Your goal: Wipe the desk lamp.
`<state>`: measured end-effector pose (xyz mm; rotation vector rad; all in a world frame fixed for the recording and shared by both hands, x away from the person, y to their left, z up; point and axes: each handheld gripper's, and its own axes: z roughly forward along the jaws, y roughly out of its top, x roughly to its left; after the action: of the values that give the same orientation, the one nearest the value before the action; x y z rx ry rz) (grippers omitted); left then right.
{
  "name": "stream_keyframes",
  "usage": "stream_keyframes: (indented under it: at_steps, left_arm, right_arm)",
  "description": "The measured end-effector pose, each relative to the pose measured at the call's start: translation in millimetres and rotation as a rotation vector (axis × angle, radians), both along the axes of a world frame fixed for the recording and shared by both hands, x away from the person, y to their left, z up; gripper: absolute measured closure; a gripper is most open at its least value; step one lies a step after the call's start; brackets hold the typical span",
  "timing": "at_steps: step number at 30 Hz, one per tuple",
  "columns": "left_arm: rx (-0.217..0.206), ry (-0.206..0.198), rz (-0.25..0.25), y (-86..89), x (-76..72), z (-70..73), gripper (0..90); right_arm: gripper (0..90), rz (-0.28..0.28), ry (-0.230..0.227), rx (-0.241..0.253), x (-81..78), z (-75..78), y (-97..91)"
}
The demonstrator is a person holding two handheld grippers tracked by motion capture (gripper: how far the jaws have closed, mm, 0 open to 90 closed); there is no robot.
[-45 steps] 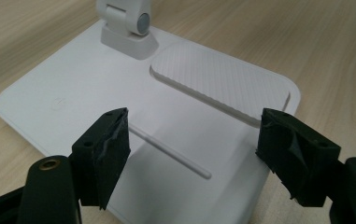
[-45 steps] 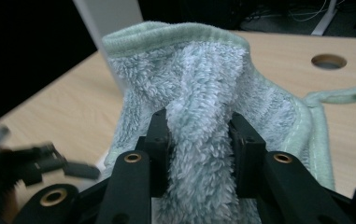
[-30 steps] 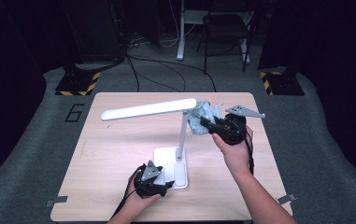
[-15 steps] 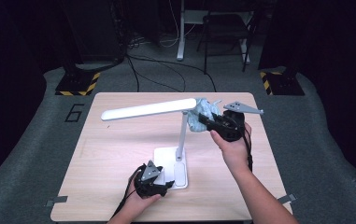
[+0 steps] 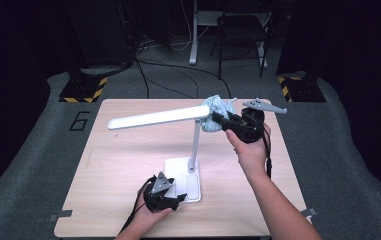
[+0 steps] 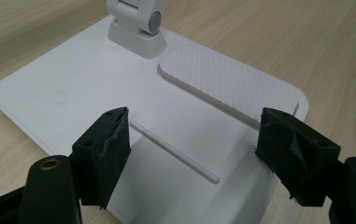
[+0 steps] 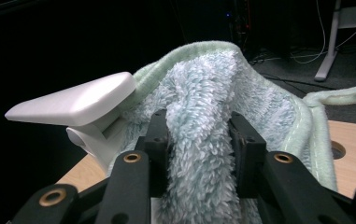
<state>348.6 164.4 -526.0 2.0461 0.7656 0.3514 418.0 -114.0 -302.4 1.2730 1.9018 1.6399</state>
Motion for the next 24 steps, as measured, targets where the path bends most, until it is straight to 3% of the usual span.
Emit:
stream_keyframes:
  at_steps: [4, 9, 15, 19, 24]
  left_arm:
    - [0.001, 0.0, 0.0, 0.0, 0.0, 0.0, 25.4]
    - [0.001, 0.0, 0.0, 0.0, 0.0, 0.1, 25.4]
    - [0.002, 0.0, -0.001, 0.1, 0.0, 0.1, 25.4]
    - [0.018, -0.02, -0.011, 0.9, 1.5, 0.6, 25.4]
    - [0.011, -0.006, -0.014, 0.2, 1.1, 0.4, 25.4]
  right_arm:
    - [65.2, 0.002, 0.002, 0.025, 1.4, 1.0, -2.3]
    - [65.3, 0.015, 0.026, 0.102, 3.4, 3.2, -8.3]
    - [65.2, 0.026, 0.04, 0.1, 1.4, -3.0, -3.2]
    - [65.2, 0.032, 0.039, 0.07, 0.4, -8.6, 0.8]
    - [65.2, 0.034, 0.029, 0.034, -2.7, -14.5, 7.0]
